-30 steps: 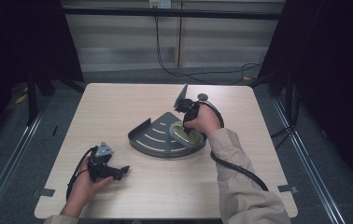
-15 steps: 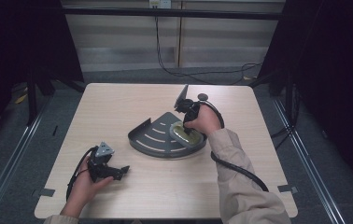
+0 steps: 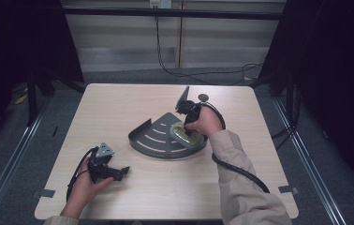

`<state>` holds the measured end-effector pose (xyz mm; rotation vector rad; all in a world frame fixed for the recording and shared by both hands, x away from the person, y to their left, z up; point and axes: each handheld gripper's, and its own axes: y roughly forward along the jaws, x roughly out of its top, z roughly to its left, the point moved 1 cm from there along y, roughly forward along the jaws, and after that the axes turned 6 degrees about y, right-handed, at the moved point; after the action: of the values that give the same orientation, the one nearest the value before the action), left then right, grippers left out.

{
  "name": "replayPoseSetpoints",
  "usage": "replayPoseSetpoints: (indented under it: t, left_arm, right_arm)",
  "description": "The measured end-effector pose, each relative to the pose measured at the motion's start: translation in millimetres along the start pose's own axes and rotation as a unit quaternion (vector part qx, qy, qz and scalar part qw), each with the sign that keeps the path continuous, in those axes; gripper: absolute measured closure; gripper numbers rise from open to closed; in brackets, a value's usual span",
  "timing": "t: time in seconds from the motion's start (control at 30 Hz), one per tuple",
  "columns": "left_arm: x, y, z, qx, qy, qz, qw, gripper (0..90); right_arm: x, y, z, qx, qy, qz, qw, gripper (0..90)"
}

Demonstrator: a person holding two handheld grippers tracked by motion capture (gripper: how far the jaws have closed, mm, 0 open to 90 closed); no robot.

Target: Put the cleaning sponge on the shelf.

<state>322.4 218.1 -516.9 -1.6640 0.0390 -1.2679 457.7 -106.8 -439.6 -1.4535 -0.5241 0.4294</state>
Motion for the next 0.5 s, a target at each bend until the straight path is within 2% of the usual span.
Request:
replayPoseSetpoints:
  t: [0.13,0.5]
  left_arm:
    - [0.0,0.0,0.0,0.000,0.000,0.000,1.0000,4.2]
    - [0.0,0.0,0.0,0.000,0.000,0.000,1.0000,4.2]
  right_arm:
    - [0.0,-0.5,0.4,-0.003,0.001,0.002,1.0000,63.3]
    - [-1.0,-3.3,-1.3,-0.010,0.010,-0.002,0.9999,47.5]
